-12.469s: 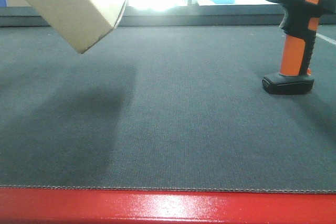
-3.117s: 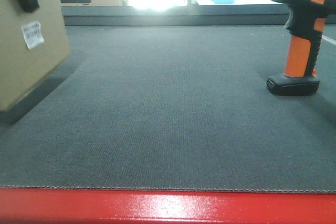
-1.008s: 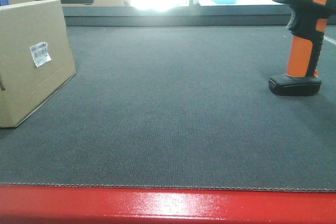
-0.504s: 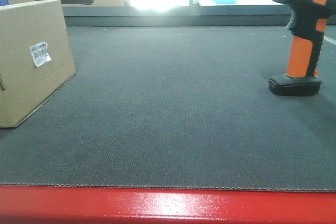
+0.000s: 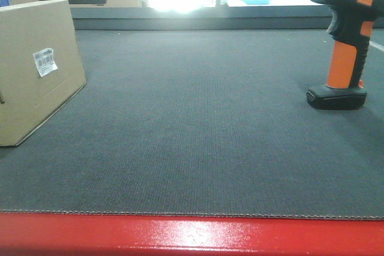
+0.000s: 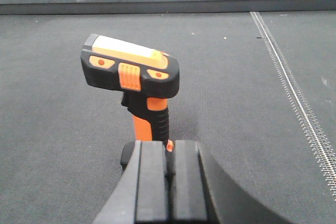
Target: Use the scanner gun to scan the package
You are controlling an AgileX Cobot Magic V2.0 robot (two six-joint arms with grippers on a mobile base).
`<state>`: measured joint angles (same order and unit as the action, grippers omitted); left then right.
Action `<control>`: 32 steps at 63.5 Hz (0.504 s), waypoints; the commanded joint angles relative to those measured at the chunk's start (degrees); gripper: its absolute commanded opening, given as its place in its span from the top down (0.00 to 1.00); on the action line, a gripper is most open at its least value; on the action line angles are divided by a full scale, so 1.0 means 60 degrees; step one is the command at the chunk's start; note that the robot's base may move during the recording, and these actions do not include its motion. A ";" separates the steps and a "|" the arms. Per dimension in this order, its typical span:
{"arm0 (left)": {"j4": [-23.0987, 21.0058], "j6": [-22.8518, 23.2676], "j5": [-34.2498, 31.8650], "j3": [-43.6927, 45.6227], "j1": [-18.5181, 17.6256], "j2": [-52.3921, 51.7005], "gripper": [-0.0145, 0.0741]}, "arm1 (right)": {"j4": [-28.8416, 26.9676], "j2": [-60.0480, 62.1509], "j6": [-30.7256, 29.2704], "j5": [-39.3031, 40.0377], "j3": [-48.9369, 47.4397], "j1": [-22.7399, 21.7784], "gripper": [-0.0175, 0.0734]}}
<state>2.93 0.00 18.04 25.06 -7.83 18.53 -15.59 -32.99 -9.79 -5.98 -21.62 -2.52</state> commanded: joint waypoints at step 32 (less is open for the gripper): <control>-0.0204 -0.0240 -0.0312 -0.1561 0.1832 -0.2214 0.96 | -0.0040 0.0058 -0.0028 0.0244 0.0007 -0.0056 0.98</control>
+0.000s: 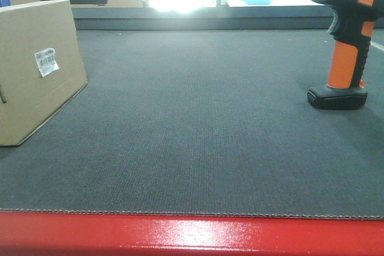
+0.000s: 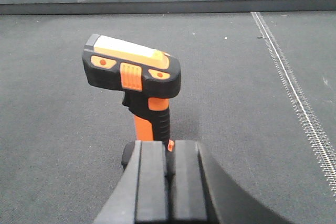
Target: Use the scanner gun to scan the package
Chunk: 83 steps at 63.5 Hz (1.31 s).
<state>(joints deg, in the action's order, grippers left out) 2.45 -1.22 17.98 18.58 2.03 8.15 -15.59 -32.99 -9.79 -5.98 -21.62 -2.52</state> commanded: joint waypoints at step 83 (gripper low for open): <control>-0.0124 -0.0037 -0.3267 -0.3097 0.0293 -0.1359 0.96 | -0.0040 0.0058 -0.0028 0.0299 0.0007 -0.0056 0.98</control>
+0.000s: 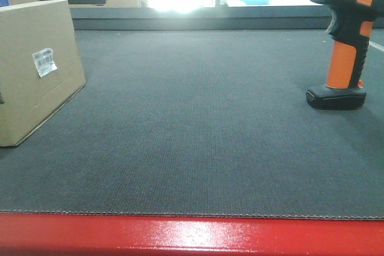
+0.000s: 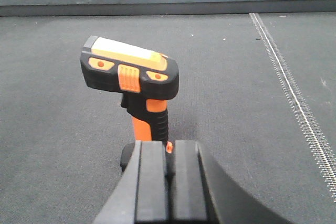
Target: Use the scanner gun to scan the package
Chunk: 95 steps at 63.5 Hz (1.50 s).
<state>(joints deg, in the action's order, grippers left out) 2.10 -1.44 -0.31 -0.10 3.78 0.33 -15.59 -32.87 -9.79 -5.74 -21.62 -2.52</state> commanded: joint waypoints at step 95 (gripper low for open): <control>-0.0065 0.0000 -0.0219 0.0016 0.0002 -0.0056 0.96 | 0.1009 0.5479 0.0040 0.0037 0.3604 -0.0803 0.98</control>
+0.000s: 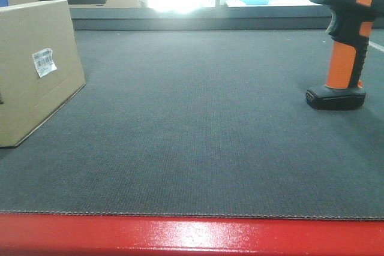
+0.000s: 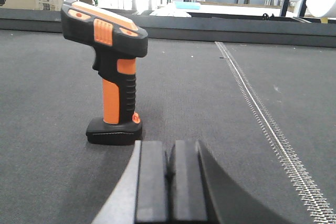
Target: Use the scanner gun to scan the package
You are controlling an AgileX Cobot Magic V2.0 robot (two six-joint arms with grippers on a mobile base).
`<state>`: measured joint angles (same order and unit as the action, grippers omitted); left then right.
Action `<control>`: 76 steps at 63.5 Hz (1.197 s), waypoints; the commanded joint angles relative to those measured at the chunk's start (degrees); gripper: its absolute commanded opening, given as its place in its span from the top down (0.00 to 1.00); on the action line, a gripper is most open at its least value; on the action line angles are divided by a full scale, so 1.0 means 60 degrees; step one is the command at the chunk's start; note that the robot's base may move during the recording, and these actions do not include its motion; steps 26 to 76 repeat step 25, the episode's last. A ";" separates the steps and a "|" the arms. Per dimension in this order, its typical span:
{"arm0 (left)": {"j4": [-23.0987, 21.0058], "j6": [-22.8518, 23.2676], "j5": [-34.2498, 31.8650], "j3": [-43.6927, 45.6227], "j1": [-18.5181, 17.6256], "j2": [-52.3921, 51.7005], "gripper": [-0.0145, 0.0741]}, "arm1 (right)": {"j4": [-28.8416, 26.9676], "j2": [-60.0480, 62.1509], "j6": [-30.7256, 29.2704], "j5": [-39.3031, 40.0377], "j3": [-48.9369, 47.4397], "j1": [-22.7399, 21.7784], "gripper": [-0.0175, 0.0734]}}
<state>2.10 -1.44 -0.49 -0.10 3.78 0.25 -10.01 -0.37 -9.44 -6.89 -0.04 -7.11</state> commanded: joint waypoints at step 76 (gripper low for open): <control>-0.0065 0.0000 -0.0189 0.0016 0.0002 -0.0041 0.96 | 0.0079 0.0061 -0.0018 0.0229 0.0007 -0.0037 0.98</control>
